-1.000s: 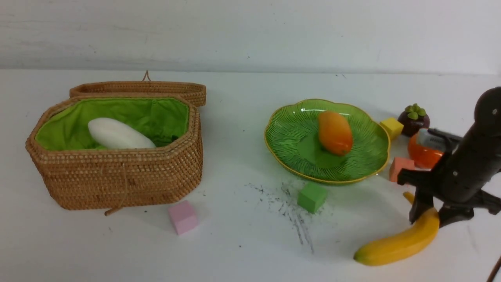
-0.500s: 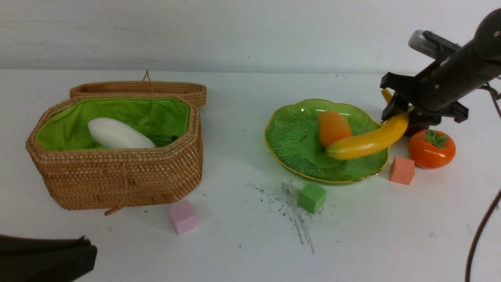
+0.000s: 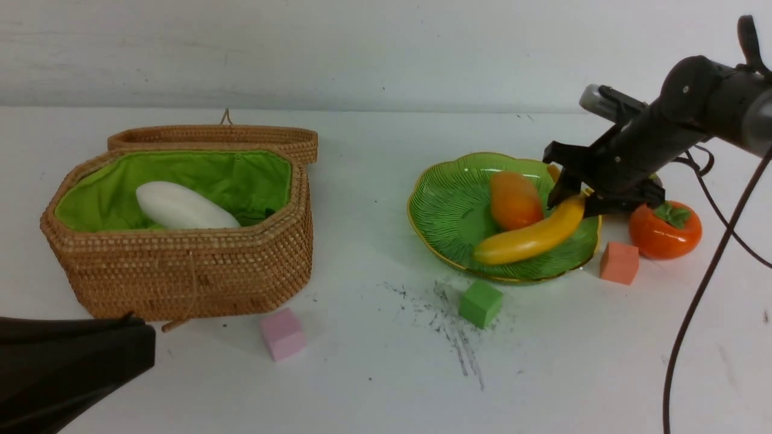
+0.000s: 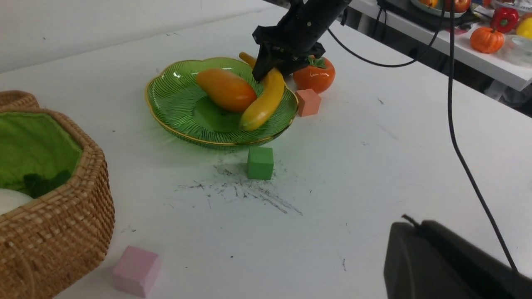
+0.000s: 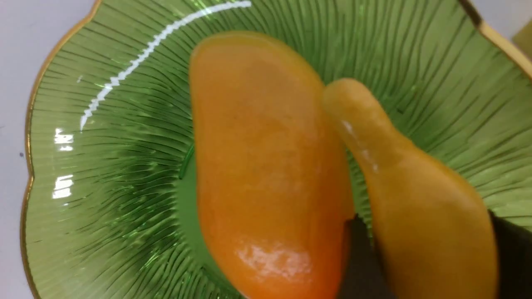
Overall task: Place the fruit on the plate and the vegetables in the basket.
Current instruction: Use the right arm to grab a banana and put it into the right plate, then grab a tomato with your right arm and place it on the plate on the right.
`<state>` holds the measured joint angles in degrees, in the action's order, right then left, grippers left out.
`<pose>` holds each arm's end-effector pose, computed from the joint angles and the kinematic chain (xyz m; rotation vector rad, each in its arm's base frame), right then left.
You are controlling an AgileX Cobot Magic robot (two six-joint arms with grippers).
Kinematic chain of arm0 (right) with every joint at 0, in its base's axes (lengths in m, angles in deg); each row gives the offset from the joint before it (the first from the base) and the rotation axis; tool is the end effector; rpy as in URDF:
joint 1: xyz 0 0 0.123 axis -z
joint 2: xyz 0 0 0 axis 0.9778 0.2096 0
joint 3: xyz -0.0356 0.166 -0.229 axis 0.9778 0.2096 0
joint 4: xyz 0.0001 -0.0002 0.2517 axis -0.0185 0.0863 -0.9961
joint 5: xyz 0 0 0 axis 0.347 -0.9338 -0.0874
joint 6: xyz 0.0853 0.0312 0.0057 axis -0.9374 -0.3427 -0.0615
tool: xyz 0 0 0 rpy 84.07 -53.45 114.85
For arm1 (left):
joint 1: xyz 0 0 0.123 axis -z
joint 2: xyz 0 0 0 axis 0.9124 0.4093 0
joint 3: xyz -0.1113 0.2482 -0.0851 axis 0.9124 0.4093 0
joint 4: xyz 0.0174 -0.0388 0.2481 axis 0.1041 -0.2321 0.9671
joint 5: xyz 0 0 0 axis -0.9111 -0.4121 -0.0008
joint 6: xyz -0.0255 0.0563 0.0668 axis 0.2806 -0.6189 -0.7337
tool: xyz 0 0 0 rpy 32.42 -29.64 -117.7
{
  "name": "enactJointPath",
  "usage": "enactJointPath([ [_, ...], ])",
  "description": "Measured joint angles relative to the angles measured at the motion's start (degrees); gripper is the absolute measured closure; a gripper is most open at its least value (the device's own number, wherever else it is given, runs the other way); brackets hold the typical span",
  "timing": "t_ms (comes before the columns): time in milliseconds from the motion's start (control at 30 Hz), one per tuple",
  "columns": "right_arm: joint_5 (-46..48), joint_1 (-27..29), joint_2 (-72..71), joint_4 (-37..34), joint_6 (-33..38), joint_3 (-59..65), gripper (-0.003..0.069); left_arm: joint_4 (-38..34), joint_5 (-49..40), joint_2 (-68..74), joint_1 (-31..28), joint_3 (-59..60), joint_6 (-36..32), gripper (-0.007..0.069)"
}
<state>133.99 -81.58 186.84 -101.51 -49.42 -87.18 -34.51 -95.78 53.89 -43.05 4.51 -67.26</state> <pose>0.4858 0.0537 0.2114 0.3281 2.6225 0.4798 0.0674 -0.0627 0.3626 0.5520 1.8039 -0.6548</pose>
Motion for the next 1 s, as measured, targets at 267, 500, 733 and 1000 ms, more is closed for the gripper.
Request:
enactJointPath([
  [267, 3.9, 0.5, -0.8, 6.1, 0.2, -2.5, 0.0081, -0.1, -0.2, 0.0, 0.0, 0.0, -0.6, 0.0638],
  [500, 19.0, 2.2, -7.8, 19.8, 0.4, -7.8, 0.0224, -0.8, 0.6, 0.0, 0.0, 0.0, -1.5, 0.0638],
  [733, 23.8, 11.7, -9.2, 20.7, -3.0, -7.5, 0.0304, -1.0, 0.0, 0.0, 0.0, 0.0, -3.8, 0.0638],
  [1000, 19.3, 19.9, -1.6, 3.4, 1.9, -6.7, 0.0082, -1.0, -1.4, 0.0, 0.0, 0.0, -5.4, 0.0638],
])
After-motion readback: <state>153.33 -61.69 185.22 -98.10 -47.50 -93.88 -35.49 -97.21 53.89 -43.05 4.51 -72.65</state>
